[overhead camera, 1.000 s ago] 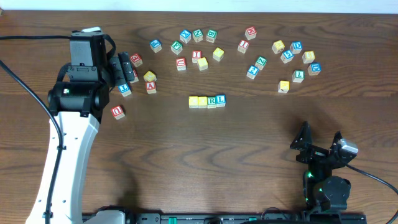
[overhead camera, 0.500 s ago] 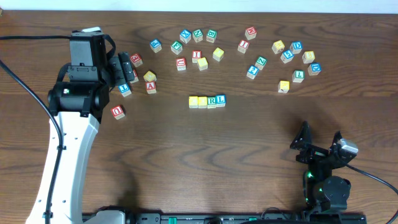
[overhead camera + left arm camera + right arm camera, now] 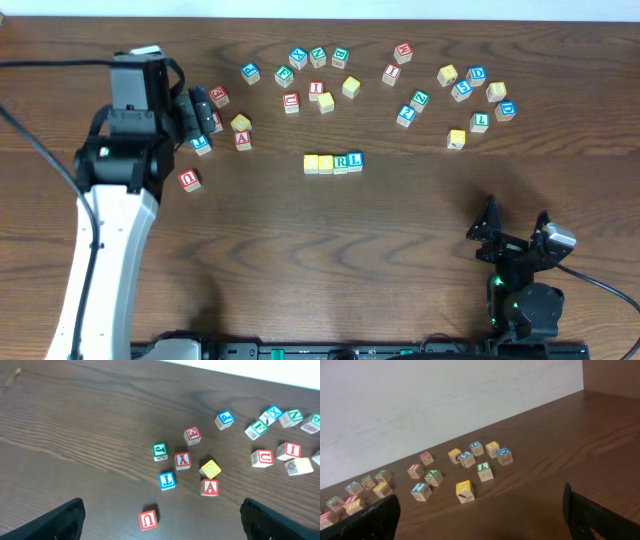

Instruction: Spell out CORL

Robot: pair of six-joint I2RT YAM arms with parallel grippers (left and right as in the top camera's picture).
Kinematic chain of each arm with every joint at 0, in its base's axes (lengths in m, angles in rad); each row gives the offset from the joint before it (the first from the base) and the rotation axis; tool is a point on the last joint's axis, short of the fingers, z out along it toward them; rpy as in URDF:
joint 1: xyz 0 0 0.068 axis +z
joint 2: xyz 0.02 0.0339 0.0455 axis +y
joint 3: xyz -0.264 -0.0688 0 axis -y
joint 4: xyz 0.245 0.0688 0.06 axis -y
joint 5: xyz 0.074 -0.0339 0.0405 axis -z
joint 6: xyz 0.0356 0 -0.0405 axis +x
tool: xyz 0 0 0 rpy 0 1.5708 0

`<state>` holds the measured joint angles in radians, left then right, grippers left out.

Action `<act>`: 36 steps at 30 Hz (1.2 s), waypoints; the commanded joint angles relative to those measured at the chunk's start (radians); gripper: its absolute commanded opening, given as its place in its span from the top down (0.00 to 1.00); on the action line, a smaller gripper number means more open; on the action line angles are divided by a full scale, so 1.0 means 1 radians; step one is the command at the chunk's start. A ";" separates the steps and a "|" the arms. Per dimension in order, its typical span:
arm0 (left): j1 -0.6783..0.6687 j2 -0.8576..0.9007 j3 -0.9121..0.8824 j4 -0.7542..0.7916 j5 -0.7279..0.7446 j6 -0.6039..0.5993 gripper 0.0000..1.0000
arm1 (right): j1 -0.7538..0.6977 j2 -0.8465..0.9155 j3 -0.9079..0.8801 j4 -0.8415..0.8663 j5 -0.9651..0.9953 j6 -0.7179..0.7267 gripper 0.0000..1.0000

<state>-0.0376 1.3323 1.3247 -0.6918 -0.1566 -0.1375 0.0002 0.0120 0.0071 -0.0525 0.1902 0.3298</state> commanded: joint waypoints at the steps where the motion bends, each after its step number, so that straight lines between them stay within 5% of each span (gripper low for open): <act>1: 0.022 -0.136 -0.078 -0.001 -0.010 -0.009 0.02 | -0.004 -0.005 -0.002 -0.004 -0.010 0.006 0.01; 14: 0.087 -0.744 -0.703 0.377 0.040 -0.005 0.02 | -0.005 -0.005 -0.002 -0.004 -0.010 0.006 0.01; 27: 0.087 -1.176 -1.067 0.386 0.022 0.014 0.02 | -0.004 -0.005 -0.002 -0.004 -0.010 0.006 0.01; 36: 0.087 -1.331 -1.161 0.420 0.006 0.044 0.02 | -0.005 -0.005 -0.002 -0.004 -0.010 0.006 0.01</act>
<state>0.0448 0.0242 0.1806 -0.3046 -0.1364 -0.1276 0.0002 0.0120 0.0071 -0.0540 0.1791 0.3298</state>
